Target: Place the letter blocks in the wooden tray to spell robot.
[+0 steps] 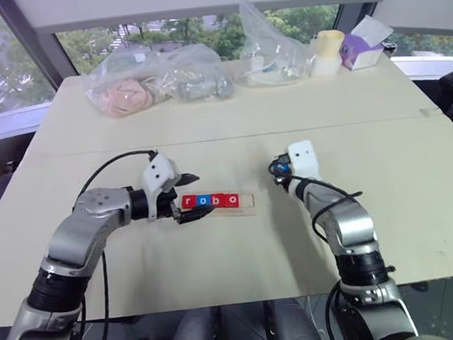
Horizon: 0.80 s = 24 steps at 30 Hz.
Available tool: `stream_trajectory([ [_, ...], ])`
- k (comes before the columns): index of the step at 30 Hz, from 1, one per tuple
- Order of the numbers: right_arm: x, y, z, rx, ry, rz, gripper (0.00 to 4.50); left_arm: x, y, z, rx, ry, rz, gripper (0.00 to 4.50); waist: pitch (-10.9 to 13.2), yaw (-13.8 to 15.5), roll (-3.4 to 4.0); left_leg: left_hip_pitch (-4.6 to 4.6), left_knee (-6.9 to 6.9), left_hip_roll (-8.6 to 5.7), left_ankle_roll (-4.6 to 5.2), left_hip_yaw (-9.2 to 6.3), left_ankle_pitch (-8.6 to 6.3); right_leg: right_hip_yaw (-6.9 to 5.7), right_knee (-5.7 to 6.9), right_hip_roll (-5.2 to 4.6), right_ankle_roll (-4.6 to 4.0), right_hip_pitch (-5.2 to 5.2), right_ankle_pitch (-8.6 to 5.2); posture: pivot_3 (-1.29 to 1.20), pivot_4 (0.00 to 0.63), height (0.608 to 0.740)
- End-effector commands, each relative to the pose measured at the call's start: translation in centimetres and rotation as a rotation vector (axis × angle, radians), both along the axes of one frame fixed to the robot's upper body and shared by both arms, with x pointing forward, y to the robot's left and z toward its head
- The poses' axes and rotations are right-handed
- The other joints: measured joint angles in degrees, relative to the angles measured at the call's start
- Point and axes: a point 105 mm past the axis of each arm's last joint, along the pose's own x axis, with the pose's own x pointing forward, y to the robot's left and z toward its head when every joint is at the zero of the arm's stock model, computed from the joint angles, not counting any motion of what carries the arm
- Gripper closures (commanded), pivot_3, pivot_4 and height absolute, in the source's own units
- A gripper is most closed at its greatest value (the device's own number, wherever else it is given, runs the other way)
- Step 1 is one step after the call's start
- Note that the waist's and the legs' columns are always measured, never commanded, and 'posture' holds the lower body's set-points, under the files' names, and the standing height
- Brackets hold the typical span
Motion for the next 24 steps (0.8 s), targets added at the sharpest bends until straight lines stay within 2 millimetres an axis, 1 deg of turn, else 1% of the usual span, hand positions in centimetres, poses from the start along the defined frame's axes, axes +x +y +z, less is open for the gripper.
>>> stream_trajectory([
  [1,-3.3,-0.6,1.1,0.034,0.01,-0.046,3.34,-0.8,-0.8,0.8,-0.008,-0.039,-0.055,0.0,0.0,-0.08,0.0,-0.07,0.0,-0.02,0.01,0.0,0.0,0.0,0.0,-0.01,0.0,-0.06,-0.01,0.0,0.15,0.74],
  [3,-4.8,-0.9,1.2,0.062,0.038,-0.085,3.34,-0.9,-1.1,0.6,-0.01,-0.037,-0.063,0.0,0.0,-0.19,0.0,-0.09,0.0,-0.02,0.01,0.01,-0.01,0.0,-0.01,-0.03,-0.09,-0.08,-0.07,0.0,0.15,0.74],
  [5,-5.6,-0.9,1.4,0.102,0.056,-0.128,3.34,-0.9,-1.5,0.4,-0.014,-0.035,-0.074,0.0,0.0,-0.46,0.0,-0.05,0.03,0.02,0.0,0.03,-0.01,0.03,0.01,-0.06,-0.14,-0.09,-0.08,0.0,0.15,0.74],
  [9,-5.9,0.3,1.6,0.149,0.091,-0.125,3.34,-1.0,-1.9,0.0,-0.023,-0.024,-0.1,0.0,0.0,-0.38,0.0,0.04,0.03,0.06,-0.02,0.01,-0.01,0.02,0.0,-0.06,-0.21,-0.01,-0.06,0.0,0.15,0.74],
  [12,-6.1,0.5,1.4,0.16,0.112,-0.125,3.34,-0.8,-1.8,-0.3,-0.017,-0.023,-0.104,0.0,0.0,-0.29,0.01,0.01,-0.02,0.05,-0.01,0.03,-0.01,0.02,-0.06,-0.07,-0.21,-0.04,-0.07,0.0,0.15,0.74],
  [16,-6.5,1.2,0.5,0.195,0.179,-0.107,3.34,-0.4,-1.7,-0.8,-0.01,-0.022,-0.104,0.0,0.0,-0.2,0.01,-0.07,-0.05,0.01,-0.01,0.04,-0.01,0.02,-0.11,-0.06,-0.17,-0.09,-0.07,0.0,0.15,0.74],
  [18,-6.6,1.4,0.3,0.213,0.195,-0.098,2.29,-0.2,-1.7,-1.0,-0.005,-0.024,-0.106,0.0,-0.01,-0.21,0.01,-0.07,-0.03,0.0,-0.01,0.04,-0.01,0.02,-0.11,-0.06,-0.17,-0.08,-0.07,0.0,0.15,0.74],
  [21,-6.5,1.6,0.5,0.208,0.185,-0.077,0.8,-0.2,-1.8,-1.0,-0.001,-0.026,-0.111,0.0,-0.01,-0.27,0.0,-0.07,-0.02,0.02,-0.01,0.03,-0.01,0.01,-0.1,-0.09,-0.17,-0.08,-0.07,0.0,0.15,0.74],
  [22,-6.5,1.5,0.7,0.202,0.177,-0.073,0.16,-0.3,-1.7,-1.0,-0.001,-0.025,-0.111,0.0,-0.01,-0.28,0.01,-0.07,-0.02,0.02,-0.01,0.03,-0.01,0.01,-0.11,-0.09,-0.17,-0.08,-0.08,0.0,0.15,0.74],
  [23,-6.4,1.3,0.9,0.197,0.167,-0.072,0.03,-0.3,-1.6,-1.0,0.001,-0.024,-0.111,0.0,-0.01,-0.28,0.01,-0.07,-0.02,0.02,-0.01,0.03,-0.01,0.01,-0.11,-0.1,-0.17,-0.08,-0.08,0.0,0.15,0.74],
  [24,-6.3,0.9,1.4,0.205,0.139,-0.077,0.03,-0.4,-1.5,-1.0,0.004,-0.022,-0.11,0.0,0.0,-0.28,0.01,-0.07,-0.02,0.02,-0.01,0.03,-0.01,0.01,-0.11,-0.1,-0.17,-0.08,-0.08,0.0,0.15,0.74],
])
